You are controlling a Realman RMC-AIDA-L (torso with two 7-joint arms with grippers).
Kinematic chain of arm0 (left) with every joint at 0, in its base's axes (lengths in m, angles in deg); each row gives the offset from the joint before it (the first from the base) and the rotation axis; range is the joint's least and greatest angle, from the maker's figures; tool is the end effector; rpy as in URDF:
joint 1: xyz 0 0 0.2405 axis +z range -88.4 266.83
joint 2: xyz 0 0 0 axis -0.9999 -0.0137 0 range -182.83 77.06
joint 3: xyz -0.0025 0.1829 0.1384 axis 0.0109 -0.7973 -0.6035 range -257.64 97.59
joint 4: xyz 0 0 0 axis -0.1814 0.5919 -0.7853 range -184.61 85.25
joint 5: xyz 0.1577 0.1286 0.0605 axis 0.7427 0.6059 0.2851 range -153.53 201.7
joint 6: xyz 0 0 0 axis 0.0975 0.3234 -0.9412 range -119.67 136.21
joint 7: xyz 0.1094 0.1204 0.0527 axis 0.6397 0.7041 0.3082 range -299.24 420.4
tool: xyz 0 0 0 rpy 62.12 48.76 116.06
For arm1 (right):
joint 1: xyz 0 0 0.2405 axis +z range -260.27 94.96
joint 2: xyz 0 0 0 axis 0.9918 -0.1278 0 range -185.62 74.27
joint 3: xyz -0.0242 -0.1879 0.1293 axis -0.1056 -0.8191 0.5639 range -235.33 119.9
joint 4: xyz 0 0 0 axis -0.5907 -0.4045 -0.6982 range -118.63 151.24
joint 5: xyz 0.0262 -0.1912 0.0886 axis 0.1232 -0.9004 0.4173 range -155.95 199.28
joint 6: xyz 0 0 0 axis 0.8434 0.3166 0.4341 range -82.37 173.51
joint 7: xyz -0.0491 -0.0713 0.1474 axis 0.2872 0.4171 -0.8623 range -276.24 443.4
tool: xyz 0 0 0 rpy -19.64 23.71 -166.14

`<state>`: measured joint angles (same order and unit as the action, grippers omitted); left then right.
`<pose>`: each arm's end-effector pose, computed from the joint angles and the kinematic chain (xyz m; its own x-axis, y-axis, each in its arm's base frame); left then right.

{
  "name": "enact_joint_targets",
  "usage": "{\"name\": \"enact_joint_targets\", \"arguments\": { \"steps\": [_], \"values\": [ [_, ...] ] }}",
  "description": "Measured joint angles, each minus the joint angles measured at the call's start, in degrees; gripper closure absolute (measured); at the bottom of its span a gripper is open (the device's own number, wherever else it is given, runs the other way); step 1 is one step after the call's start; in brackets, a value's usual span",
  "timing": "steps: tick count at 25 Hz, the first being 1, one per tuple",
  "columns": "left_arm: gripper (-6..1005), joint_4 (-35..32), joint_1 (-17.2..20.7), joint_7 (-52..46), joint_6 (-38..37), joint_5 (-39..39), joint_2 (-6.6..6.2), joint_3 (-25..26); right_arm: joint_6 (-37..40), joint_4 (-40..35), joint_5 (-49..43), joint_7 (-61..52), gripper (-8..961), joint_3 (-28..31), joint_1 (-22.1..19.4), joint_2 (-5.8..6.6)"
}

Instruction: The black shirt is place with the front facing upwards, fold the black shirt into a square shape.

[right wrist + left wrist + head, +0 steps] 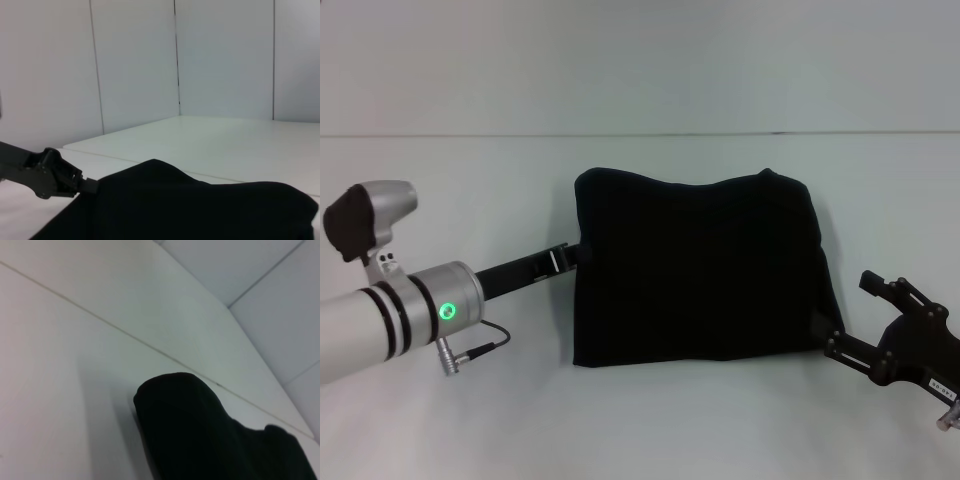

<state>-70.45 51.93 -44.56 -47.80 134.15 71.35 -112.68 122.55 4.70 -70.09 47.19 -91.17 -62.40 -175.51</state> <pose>-0.2545 0.3780 -0.0753 0.1873 0.7216 0.6664 0.9658 -0.2593 0.0093 0.3056 0.2876 -0.0430 0.7475 -0.1468 -0.6479 -0.5681 -0.6467 -0.5089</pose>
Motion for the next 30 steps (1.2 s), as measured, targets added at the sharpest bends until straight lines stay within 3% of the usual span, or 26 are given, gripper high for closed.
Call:
{"name": "enact_joint_targets", "arguments": {
  "steps": [5,12,16,19,23,30],
  "values": [
    [969,-3.00,2.22,0.29,-3.32,0.27,-0.12,0.89,-0.04,0.04,0.00,0.00,6,-0.01,-0.11,-0.04],
    [863,-10.84,7.12,3.75,-10.43,0.94,-0.21,0.70,0.09,0.17,-0.15,0.00,6,-0.05,-0.44,-0.05],
    [803,-15.96,10.18,17.15,-18.85,1.61,-0.20,0.31,1.26,0.27,-0.95,0.07,6,-0.57,-0.78,-0.02],
    [618,-17.35,12.44,31.20,-25.06,2.79,0.05,0.49,2.06,0.22,-2.80,0.71,6,-0.74,-1.36,-0.05],
    [421,-16.81,14.53,41.26,-30.45,3.42,0.20,0.82,2.41,0.68,-3.32,1.82,6,-0.74,-2.11,-0.19],
    [175,-12.69,14.53,43.99,-28.49,8.52,0.22,0.53,0.92,1.91,-3.34,2.26,6,-0.73,-2.41,-0.20]
  ]
}}
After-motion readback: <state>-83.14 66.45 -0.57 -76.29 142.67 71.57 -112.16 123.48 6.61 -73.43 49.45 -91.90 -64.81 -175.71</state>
